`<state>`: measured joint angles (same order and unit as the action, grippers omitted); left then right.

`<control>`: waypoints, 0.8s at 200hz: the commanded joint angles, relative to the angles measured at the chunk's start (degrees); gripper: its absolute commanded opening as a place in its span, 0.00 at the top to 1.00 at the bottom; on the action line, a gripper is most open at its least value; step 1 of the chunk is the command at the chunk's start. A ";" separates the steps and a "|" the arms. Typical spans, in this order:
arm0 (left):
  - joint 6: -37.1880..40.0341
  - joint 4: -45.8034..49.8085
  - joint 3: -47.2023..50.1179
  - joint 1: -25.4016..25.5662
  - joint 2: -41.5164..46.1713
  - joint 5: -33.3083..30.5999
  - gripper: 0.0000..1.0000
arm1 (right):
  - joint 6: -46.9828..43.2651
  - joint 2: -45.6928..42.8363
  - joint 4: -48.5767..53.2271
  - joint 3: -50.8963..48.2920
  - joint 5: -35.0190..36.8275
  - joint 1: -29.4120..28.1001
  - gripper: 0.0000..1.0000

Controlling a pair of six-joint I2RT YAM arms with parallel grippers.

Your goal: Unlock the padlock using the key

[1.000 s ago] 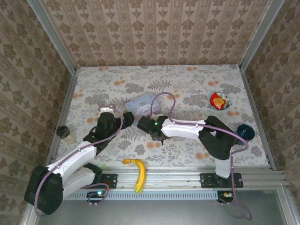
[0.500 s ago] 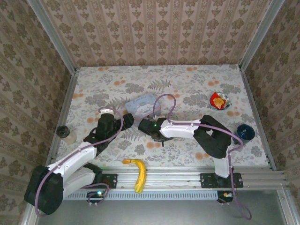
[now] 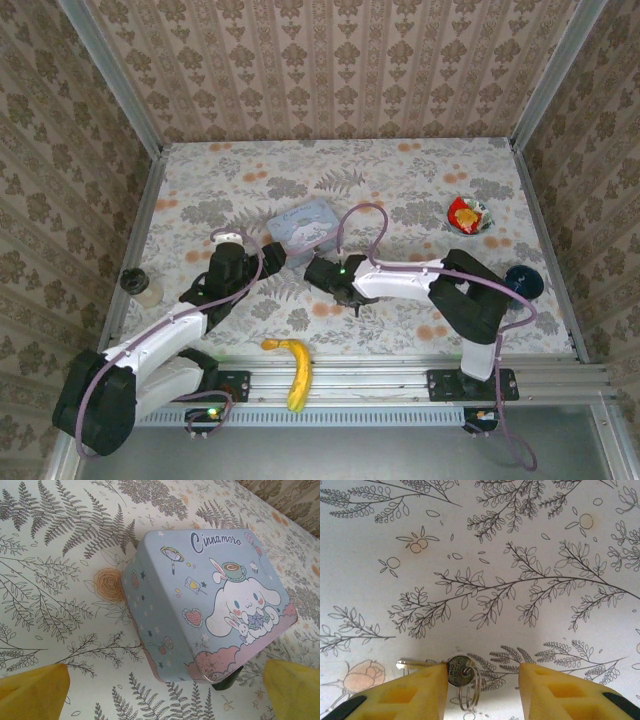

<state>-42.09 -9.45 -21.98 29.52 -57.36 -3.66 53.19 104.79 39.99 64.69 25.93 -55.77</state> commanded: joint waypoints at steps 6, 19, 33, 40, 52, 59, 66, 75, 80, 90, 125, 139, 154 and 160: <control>-0.72 -0.65 0.78 -0.34 0.79 0.06 0.00 | 1.92 -3.63 -1.85 -1.39 -0.50 -0.15 0.57; -0.71 -0.65 0.75 -0.34 0.94 0.06 0.00 | 1.47 -4.65 -2.60 -1.68 -0.66 -0.13 0.57; -0.72 -0.61 0.69 -0.34 1.03 0.10 0.00 | 1.07 -5.79 -3.52 -2.13 -1.04 -0.05 0.57; -0.67 -0.65 0.71 -0.34 1.11 0.15 0.00 | 1.05 -6.31 -4.00 -2.41 -1.18 -0.04 0.57; -0.71 -0.65 0.79 -0.34 1.25 0.30 0.00 | 1.06 -7.02 -4.71 -3.10 -1.39 0.13 0.57; -0.70 -0.62 0.80 -0.34 1.29 0.36 0.00 | 1.27 -7.27 -5.14 -3.54 -1.50 0.30 0.57; -0.70 -0.63 0.80 -0.33 1.29 0.41 0.00 | 1.39 -7.41 -5.55 -4.00 -1.58 0.46 0.57; -0.72 -0.73 0.88 -0.34 1.33 0.50 0.00 | 1.49 -7.41 -6.16 -4.57 -1.97 0.78 0.57; -0.78 -0.76 0.94 -0.34 1.31 0.50 0.00 | 1.56 -7.28 -6.49 -4.93 -2.26 0.96 0.57; -0.78 -0.82 1.02 -0.34 1.38 0.58 0.00 | 1.74 -6.99 -7.13 -5.51 -2.93 1.39 0.57; -0.89 -0.74 1.14 -0.34 1.47 0.83 0.00 | 2.57 -6.53 -8.96 -7.66 -4.13 2.15 0.59; -0.97 -0.74 1.15 -0.34 1.47 0.84 0.00 | 2.75 -6.29 -11.07 -8.56 -4.75 2.54 0.60; -0.96 -0.74 1.15 -0.34 1.42 0.85 0.00 | 2.79 -5.94 -12.77 -9.52 -5.72 2.85 0.60; -0.95 -0.72 1.15 -0.34 1.46 0.85 0.00 | 2.79 -5.74 -13.34 -9.82 -6.10 3.01 0.62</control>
<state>-42.11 -9.43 -21.67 29.52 -56.86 -3.22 54.26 98.37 29.82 56.27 21.28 -53.32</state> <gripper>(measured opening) 0.999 0.396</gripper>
